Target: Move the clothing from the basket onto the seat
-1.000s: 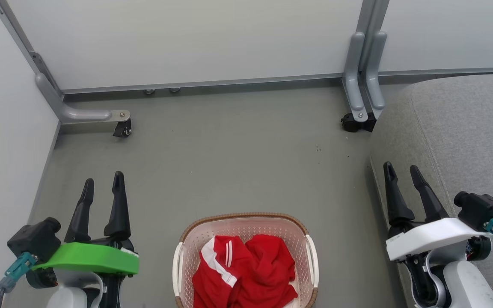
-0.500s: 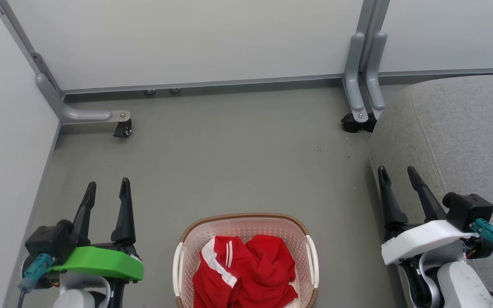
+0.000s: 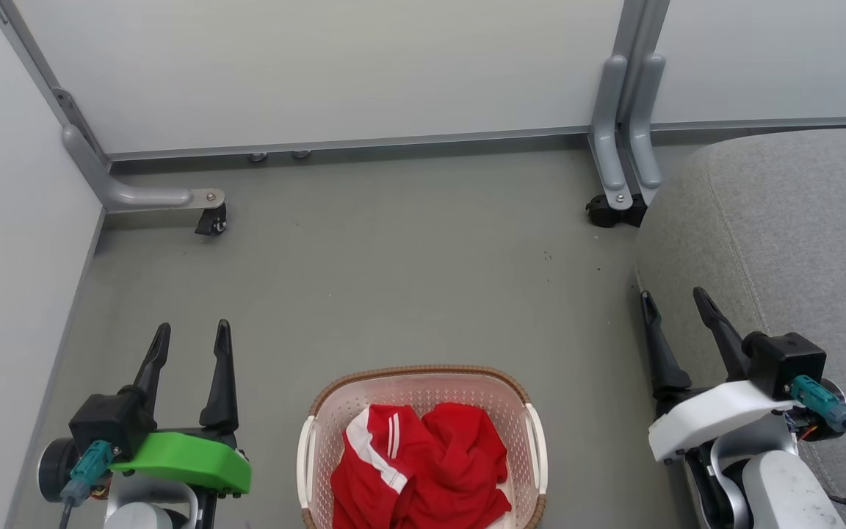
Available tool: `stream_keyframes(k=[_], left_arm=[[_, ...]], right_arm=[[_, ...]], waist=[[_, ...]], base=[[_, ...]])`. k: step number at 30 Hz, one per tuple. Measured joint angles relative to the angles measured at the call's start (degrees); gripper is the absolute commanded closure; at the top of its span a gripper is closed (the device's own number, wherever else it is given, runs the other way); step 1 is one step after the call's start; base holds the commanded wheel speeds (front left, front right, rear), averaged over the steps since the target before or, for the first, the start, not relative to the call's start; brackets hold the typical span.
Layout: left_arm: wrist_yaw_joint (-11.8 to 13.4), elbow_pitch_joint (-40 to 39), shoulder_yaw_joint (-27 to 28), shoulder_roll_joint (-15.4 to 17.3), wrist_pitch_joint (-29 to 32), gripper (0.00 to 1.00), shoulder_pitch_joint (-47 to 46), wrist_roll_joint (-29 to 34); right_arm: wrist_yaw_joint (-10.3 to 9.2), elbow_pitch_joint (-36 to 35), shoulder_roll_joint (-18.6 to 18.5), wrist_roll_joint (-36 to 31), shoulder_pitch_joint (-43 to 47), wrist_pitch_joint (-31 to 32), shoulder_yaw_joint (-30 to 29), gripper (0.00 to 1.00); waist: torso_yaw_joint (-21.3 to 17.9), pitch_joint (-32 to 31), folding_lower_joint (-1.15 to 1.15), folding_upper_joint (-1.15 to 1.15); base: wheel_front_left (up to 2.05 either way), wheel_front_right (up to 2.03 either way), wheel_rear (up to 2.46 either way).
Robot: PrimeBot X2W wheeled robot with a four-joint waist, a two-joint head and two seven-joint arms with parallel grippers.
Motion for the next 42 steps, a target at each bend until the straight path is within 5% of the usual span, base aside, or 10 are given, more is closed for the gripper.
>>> stream_keyframes(k=[25, 42], left_arm=[[-0.07, 4.05, 1.07, -0.96, -2.64, 0.00, -0.08, 6.70], [-0.25, 6.16, 1.34, -1.27, -2.77, 0.00, -0.64, 5.35]], right_arm=[[0.10, 0.10, 0.45, -7.28, 0.27, 0.52, -0.03, 0.00], [0.10, 0.62, 0.47, -5.08, 0.26, 0.77, 0.03, 0.00]], waist=[[0.33, -0.03, 0.00, 0.00], [0.27, 0.00, 0.00, 0.00]], base=[[0.00, 0.00, 0.00], [0.00, 0.00, 0.00]])
